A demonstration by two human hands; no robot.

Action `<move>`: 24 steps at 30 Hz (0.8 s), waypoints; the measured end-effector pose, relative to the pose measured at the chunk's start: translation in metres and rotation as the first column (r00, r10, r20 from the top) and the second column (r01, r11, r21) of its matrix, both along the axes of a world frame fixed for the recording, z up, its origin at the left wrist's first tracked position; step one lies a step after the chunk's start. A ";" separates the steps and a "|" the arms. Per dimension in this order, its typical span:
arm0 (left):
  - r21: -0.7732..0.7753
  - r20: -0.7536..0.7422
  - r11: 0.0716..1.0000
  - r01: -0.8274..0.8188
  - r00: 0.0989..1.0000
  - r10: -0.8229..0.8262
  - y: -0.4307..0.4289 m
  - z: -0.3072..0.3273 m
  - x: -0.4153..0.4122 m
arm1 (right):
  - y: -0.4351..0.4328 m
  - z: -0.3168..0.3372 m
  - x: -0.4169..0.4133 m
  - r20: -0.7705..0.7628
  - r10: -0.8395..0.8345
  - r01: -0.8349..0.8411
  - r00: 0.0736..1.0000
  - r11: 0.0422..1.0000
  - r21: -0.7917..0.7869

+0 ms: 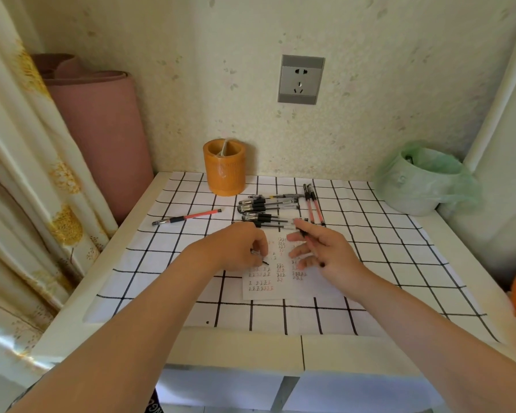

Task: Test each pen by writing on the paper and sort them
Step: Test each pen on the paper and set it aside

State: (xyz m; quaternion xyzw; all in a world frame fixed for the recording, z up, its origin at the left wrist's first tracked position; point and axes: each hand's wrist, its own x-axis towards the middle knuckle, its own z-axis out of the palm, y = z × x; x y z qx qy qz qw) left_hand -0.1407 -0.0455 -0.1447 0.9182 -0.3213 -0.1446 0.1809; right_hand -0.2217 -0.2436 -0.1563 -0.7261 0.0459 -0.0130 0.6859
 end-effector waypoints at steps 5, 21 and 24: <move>-0.052 0.012 0.997 -0.057 0.998 0.058 0.002 0.004 0.000 | -0.005 0.017 0.008 -0.065 -0.025 0.033 0.998 0.991 0.132; -0.263 -0.043 0.957 -0.123 0.992 0.116 0.006 0.011 0.006 | -0.005 0.019 0.012 0.036 0.056 -0.011 0.998 0.668 -0.744; -0.272 -0.048 0.956 -0.112 0.994 0.103 0.004 0.010 0.005 | -0.005 0.019 0.011 0.027 0.070 -0.026 0.997 0.657 -0.753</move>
